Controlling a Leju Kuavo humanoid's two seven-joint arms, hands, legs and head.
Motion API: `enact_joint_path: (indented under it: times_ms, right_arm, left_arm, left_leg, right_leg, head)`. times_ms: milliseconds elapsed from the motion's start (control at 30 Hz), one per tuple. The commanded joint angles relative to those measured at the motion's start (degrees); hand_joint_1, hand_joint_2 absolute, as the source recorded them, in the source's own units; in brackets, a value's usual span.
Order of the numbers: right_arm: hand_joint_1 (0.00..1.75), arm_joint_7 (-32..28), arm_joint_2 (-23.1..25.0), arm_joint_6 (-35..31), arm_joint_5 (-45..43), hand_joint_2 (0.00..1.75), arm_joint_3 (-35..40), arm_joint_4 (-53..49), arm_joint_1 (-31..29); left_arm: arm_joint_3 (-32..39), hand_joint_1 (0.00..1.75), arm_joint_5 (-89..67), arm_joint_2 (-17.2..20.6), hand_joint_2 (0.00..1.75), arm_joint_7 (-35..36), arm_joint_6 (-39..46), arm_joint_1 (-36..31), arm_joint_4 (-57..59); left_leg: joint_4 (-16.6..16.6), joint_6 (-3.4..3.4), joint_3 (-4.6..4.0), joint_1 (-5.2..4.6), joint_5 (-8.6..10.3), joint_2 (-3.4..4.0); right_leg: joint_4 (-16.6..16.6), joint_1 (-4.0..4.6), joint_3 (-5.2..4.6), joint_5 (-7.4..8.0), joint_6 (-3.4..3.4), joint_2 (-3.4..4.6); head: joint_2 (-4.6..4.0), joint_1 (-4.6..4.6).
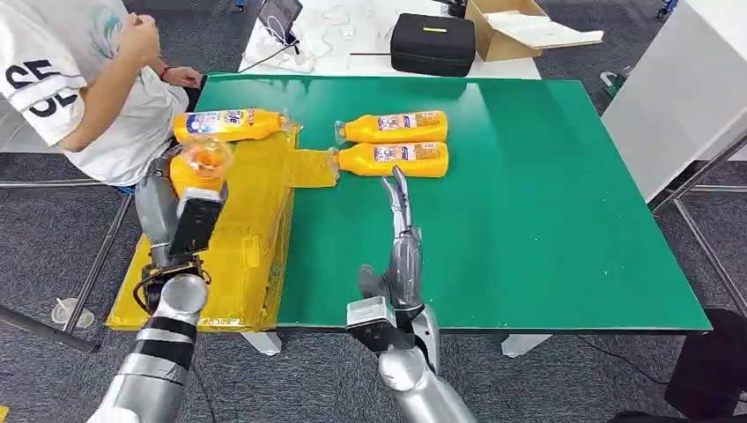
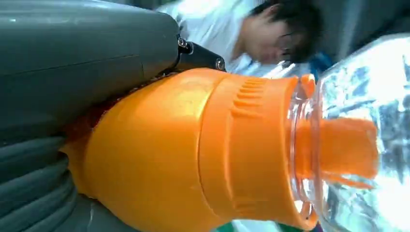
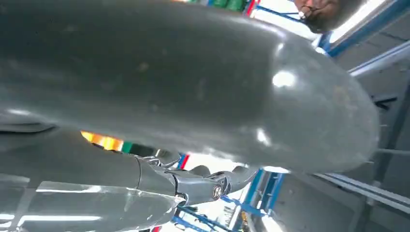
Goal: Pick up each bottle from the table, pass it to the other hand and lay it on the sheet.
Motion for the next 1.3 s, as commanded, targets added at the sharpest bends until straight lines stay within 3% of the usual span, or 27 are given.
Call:
enact_joint_path:
  times_ms: [33, 167, 267, 333, 600, 667, 767, 800, 1100, 1167, 1200, 1300]
  right_arm:
    - [0.00, -0.19, -2.88, 0.87, -0.68, 0.00, 3.84, 0.97, -3.50]
    - [0.00, -0.18, -2.97, 0.87, -0.71, 0.00, 3.80, 1.00, -3.42]
    - [0.00, -0.08, -3.61, 2.51, -1.33, 0.00, 4.66, 1.42, -3.35]
    - [0.00, -0.62, -3.84, 3.87, -1.58, 0.00, 5.11, 2.59, -3.12]
    - [0.00, -1.24, -3.09, 5.45, -2.10, 0.00, 5.37, 3.11, -3.06]
    - [0.00, -1.14, -3.04, 5.85, -2.18, 0.00, 5.30, 3.36, -2.94]
    - [0.00, -1.00, -2.76, 6.34, -2.27, 0.00, 5.34, 4.10, -2.66]
    - [0.00, -1.00, -2.69, 6.51, -2.31, 1.75, 5.41, 4.38, -2.65]
    - [0.00, -1.00, -2.67, 6.56, -2.32, 1.75, 5.44, 4.45, -2.62]
    - [0.00, -1.00, -2.67, 6.56, -2.32, 1.75, 5.44, 4.45, -2.62]
    - [0.00, -1.00, -2.67, 6.56, -2.32, 1.75, 5.44, 4.45, -2.62]
    - [0.00, -1.00, -2.56, 7.02, -2.46, 1.75, 5.48, 4.80, -2.74]
  left_arm:
    - [-11.34, 1.75, -11.99, 6.54, 1.75, 3.13, 3.00, -10.92, 23.45]
    - [-11.35, 1.75, -12.01, 6.38, 1.75, 3.12, 3.05, -10.90, 23.46]
    - [-19.50, 1.75, -25.23, 8.94, 1.75, 8.37, -0.13, -13.36, 27.60]
    - [-22.72, 1.75, -28.38, 10.10, 1.75, 6.73, -4.14, -14.73, 30.35]
    - [-22.56, 1.75, -24.35, 9.47, 1.75, 1.48, -17.18, -14.52, 33.26]
    - [-23.93, 1.75, -25.42, 9.94, 1.75, 2.93, -19.30, -14.91, 33.71]
    - [-24.01, 1.75, -24.84, 10.57, 1.75, 2.51, -21.79, -14.82, 34.09]
    - [-24.58, 1.75, -25.23, 10.88, 1.75, 2.68, -21.99, -14.83, 34.18]
    - [-24.74, 1.75, -25.32, 11.05, 1.75, 2.85, -22.06, -14.78, 34.24]
    - [-24.74, 1.75, -25.32, 11.05, 1.75, 2.85, -22.06, -14.78, 34.24]
    - [-24.74, 1.75, -25.32, 11.05, 1.75, 2.85, -22.06, -14.78, 34.24]
    - [-23.42, 1.75, -22.58, 10.95, 1.75, 1.48, -26.13, -14.13, 34.79]
  left_leg:
    - [-0.07, 0.06, 0.28, -0.03, -0.03, 0.04]
    - [-0.06, 0.10, 0.44, -0.02, -0.14, 0.21]
    - [-0.03, 0.04, 0.23, 0.00, -0.06, 0.04]
    - [-0.07, 0.08, 0.48, 0.00, -0.12, 0.03]
    - [-0.04, 0.03, 0.15, 0.00, -0.04, 0.11]
    - [-0.05, 0.08, 0.42, 0.02, -0.14, 0.13]
    - [-0.03, 0.04, 0.19, 0.03, -0.07, 0.12]
    - [-0.03, 0.06, 0.30, 0.02, -0.11, 0.13]
    - [-0.02, 0.03, 0.09, 0.03, -0.03, 0.09]
    - [-0.02, 0.09, 0.37, 0.01, -0.13, 0.09]
    - [-0.02, 0.03, 0.08, 0.02, -0.03, 0.07]
    - [-0.02, 0.04, 0.12, 0.00, -0.04, 0.08]
  right_leg:
    - [-0.05, 0.00, 0.27, -0.03, -0.06, -0.04]
    - [-0.05, 0.02, 0.39, -0.09, -0.09, 0.08]
    - [-0.01, 0.03, 0.22, -0.07, -0.07, -0.06]
    - [-0.04, 0.05, 0.47, -0.14, -0.11, -0.09]
    - [-0.03, 0.02, 0.12, -0.02, -0.05, 0.03]
    - [-0.05, 0.06, 0.40, -0.12, -0.10, 0.01]
    - [-0.04, 0.05, 0.17, -0.04, -0.06, 0.04]
    - [-0.04, 0.05, 0.28, -0.09, -0.08, 0.03]
    - [-0.03, 0.04, 0.08, -0.01, -0.05, 0.02]
    - [-0.01, 0.05, 0.36, -0.12, -0.10, -0.03]
    - [-0.02, 0.03, 0.08, -0.02, -0.05, 0.00]
    - [-0.01, 0.02, 0.10, -0.03, -0.05, 0.00]
  head:
    - [0.00, 0.00]
    - [0.02, 0.00]
    - [0.00, 0.00]
    - [0.00, 0.00]
    - [0.00, -0.02]
    - [0.02, 0.00]
    - [0.00, 0.02]
    - [0.00, 0.00]
    - [0.00, 0.00]
    - [0.00, 0.02]
    - [0.00, 0.00]
    - [0.00, 0.00]
